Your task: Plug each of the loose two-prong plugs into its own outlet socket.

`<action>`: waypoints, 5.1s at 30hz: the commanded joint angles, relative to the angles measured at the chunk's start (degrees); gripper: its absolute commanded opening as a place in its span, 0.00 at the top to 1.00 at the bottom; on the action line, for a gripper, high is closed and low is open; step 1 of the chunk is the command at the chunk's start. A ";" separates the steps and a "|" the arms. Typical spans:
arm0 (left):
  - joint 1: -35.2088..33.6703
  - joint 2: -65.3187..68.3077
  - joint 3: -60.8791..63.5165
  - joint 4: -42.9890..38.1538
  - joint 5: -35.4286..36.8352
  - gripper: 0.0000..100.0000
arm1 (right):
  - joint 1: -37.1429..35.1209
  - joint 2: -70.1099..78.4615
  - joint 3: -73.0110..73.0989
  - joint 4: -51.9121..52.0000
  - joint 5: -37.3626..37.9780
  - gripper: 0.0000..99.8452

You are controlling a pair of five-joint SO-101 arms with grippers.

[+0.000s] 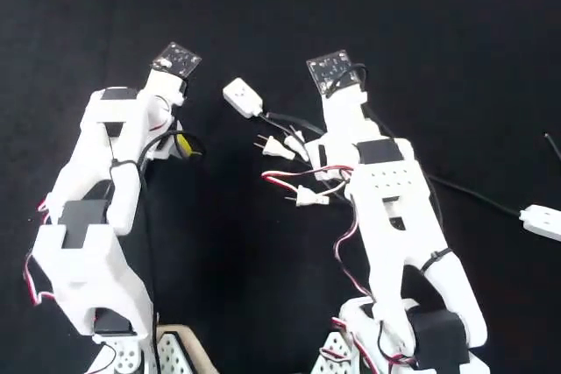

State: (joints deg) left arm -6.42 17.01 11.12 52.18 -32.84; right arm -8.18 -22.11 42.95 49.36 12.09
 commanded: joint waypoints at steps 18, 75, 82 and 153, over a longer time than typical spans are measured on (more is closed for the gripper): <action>3.03 -6.51 -0.75 4.31 4.22 0.96 | 0.79 0.13 -1.71 -3.16 0.35 0.99; 14.99 -57.23 61.58 -11.16 -6.86 0.66 | 0.88 0.04 -1.45 -3.08 1.85 0.99; 12.44 -40.09 49.54 -7.21 -7.38 0.66 | 0.88 0.04 -1.36 -2.99 1.85 0.99; 22.64 -61.63 59.30 -3.96 -6.33 0.74 | 0.88 0.13 -1.10 -3.16 1.93 0.99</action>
State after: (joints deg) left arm 15.21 -51.82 75.38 49.98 -38.64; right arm -8.18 -22.11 42.95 47.25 13.49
